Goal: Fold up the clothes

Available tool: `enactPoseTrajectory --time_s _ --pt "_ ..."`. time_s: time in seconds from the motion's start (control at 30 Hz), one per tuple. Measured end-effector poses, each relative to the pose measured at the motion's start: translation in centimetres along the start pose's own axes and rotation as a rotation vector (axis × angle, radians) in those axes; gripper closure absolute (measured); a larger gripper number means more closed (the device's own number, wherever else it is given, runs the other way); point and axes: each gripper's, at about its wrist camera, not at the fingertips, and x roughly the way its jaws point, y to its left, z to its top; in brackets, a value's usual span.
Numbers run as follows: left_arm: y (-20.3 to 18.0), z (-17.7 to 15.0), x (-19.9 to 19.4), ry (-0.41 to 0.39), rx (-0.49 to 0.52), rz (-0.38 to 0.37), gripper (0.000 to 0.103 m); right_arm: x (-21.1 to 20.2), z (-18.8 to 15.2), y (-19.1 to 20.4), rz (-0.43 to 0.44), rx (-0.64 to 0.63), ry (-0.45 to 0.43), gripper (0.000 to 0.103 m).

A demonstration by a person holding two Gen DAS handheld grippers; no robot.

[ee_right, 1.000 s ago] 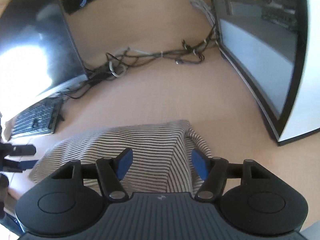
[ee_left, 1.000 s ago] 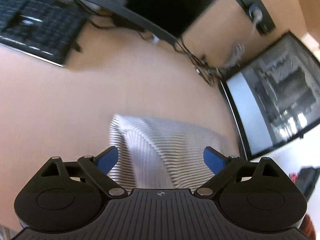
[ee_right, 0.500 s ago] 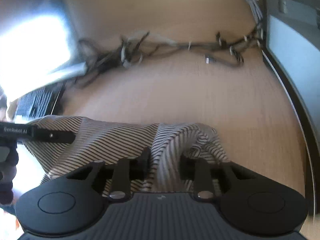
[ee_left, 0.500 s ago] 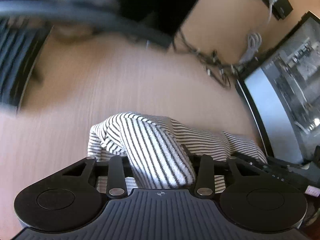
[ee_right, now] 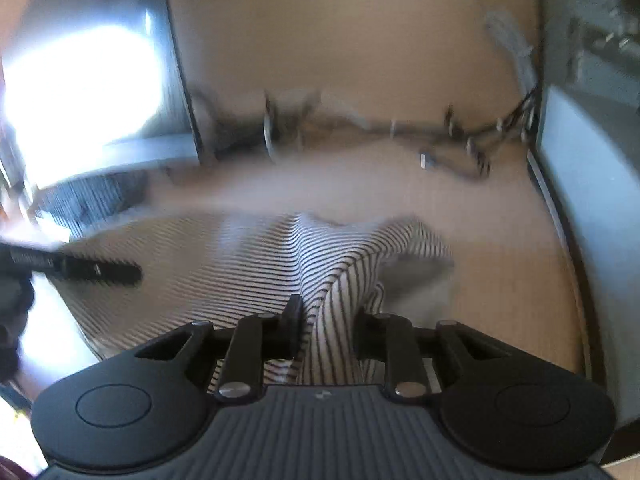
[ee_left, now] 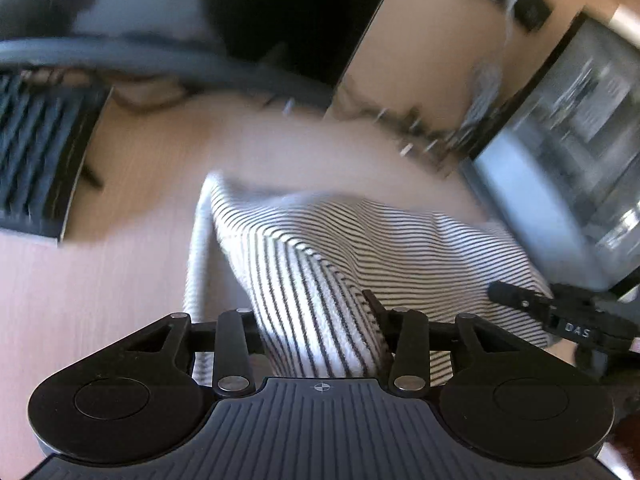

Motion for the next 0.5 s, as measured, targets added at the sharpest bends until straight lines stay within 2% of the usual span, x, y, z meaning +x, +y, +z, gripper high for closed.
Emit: enactPoseTrajectory --time_s 0.03,0.17,0.23,0.3,0.4,0.5 --pt "0.2 -0.2 0.3 -0.003 0.004 0.013 0.056 0.9 -0.8 0.4 -0.026 -0.023 0.017 0.073" --pt "-0.1 0.0 -1.8 -0.062 0.001 0.017 0.053 -1.9 -0.4 1.2 -0.089 -0.045 -0.041 0.067" --pt "-0.7 0.3 -3.9 -0.102 0.027 0.034 0.052 -3.6 -0.2 1.5 -0.109 -0.046 -0.088 0.051" --pt "-1.4 0.7 -5.7 -0.143 0.05 0.016 0.05 -5.3 0.0 1.6 -0.115 -0.034 -0.154 0.045" --pt "-3.1 1.2 -6.7 -0.195 0.074 -0.031 0.05 -5.4 0.5 1.8 -0.039 0.029 -0.206 0.031" --pt "-4.1 1.1 -6.3 -0.189 0.075 -0.072 0.048 -3.4 0.5 1.9 0.037 0.089 -0.192 0.028"
